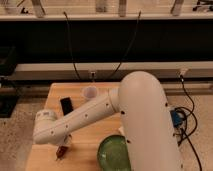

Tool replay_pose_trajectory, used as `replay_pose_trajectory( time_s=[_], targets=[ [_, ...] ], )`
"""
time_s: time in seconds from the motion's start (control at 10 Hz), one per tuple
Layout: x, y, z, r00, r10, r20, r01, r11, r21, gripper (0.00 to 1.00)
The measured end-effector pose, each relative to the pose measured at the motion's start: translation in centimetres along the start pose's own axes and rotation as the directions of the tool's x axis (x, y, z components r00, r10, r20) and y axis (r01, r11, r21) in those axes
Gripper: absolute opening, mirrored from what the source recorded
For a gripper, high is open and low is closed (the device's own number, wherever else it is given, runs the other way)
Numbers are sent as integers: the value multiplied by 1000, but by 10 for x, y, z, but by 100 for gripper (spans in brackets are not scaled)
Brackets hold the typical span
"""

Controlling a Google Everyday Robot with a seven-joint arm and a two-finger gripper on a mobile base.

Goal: Place the pepper in the ceramic bowl

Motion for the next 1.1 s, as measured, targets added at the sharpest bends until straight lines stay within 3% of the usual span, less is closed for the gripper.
replay_pose_trajectory(
  time_s=[0.1,0.5,1.1],
  targets=[
    [2,-1,-3,1000,1,-1,-1,1000,1,39],
    [4,-2,-3,1000,23,3,-23,1000,-2,48],
    [10,0,-10,998,55,11,-55,999,-5,43]
  ],
)
